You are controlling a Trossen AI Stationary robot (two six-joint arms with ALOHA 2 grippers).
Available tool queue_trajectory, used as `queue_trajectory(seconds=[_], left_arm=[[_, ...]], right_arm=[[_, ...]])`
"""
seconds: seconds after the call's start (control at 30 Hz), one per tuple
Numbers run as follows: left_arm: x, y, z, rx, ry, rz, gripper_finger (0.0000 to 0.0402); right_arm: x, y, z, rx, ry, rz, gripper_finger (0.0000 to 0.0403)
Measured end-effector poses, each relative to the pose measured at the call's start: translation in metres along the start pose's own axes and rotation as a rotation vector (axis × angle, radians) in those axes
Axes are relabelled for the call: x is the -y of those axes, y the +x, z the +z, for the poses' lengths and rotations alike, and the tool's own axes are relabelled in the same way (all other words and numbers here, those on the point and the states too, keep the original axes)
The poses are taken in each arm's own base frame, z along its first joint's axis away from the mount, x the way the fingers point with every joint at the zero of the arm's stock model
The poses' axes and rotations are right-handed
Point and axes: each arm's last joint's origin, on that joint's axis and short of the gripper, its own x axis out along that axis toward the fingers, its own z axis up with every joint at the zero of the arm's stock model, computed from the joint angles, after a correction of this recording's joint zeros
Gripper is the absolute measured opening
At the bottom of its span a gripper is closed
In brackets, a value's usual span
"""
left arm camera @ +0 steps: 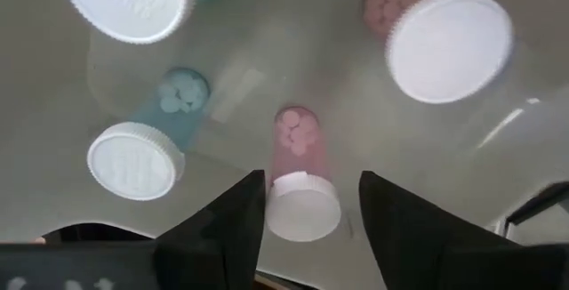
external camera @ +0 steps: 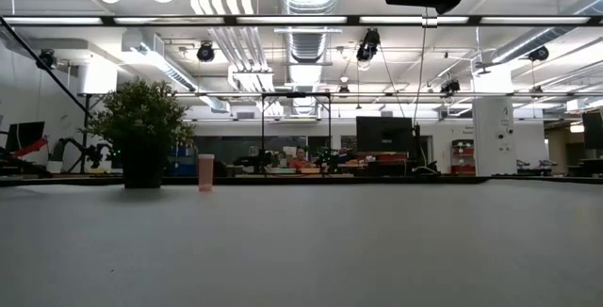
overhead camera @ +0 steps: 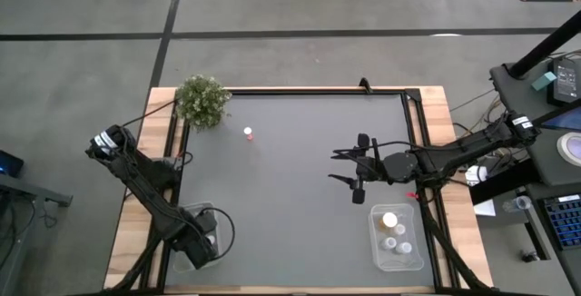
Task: Pick and place medicine bottles into bin by pill shape (circle, oval)
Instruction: Put the pink tablet bottle into the gray bin, then put the orange tablet bottle into the gray bin
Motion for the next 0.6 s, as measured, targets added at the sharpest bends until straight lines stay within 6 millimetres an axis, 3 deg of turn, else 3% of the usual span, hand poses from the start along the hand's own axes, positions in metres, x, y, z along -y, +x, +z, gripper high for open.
queue_trajectory(seconds=[0.2, 0.6], left_arm=[[-0.001, -0.010, -0.003, 0.000, 0.022, -0.044, 0.0167], [-0.017, -0.050, -0.005, 0.050, -0.033, -0.228, 0.0167]], right_arm=[[0.000, 0.000, 0.000, 0.000, 0.014, 0.000, 0.0224], [0.000, 0.000, -0.001, -0.006, 0.022, 0.000, 0.0224]])
